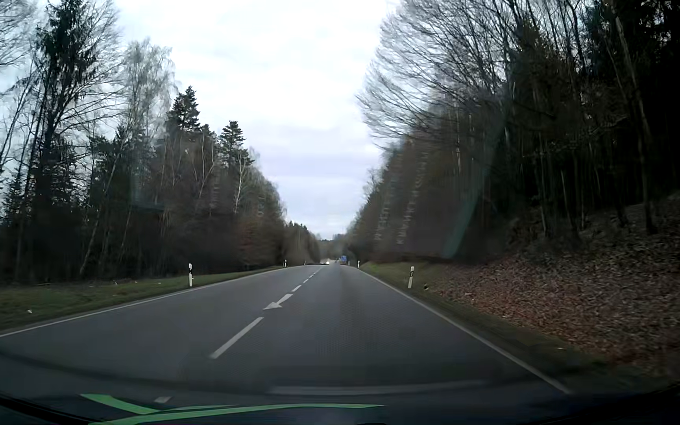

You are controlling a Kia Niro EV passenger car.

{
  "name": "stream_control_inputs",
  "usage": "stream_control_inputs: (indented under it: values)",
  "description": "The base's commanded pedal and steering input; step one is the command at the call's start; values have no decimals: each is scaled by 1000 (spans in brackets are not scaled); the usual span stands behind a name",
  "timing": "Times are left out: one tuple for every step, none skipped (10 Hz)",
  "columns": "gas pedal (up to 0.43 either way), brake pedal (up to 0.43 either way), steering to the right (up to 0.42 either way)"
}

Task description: Follow the waypoints while adhering to traffic rules and regulations

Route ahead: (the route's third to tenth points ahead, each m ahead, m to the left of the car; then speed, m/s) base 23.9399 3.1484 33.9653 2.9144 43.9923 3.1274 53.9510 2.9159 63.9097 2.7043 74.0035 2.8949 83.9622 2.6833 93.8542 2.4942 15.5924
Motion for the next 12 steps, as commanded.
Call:
stream_control_inputs:
  values:
    - [268,0,0]
    - [268,0,0]
    - [268,0,0]
    - [268,0,0]
    - [268,0,1]
    - [268,0,1]
    - [268,0,1]
    - [268,0,2]
    - [268,0,2]
    - [268,0,2]
    - [268,0,1]
    - [268,0,2]
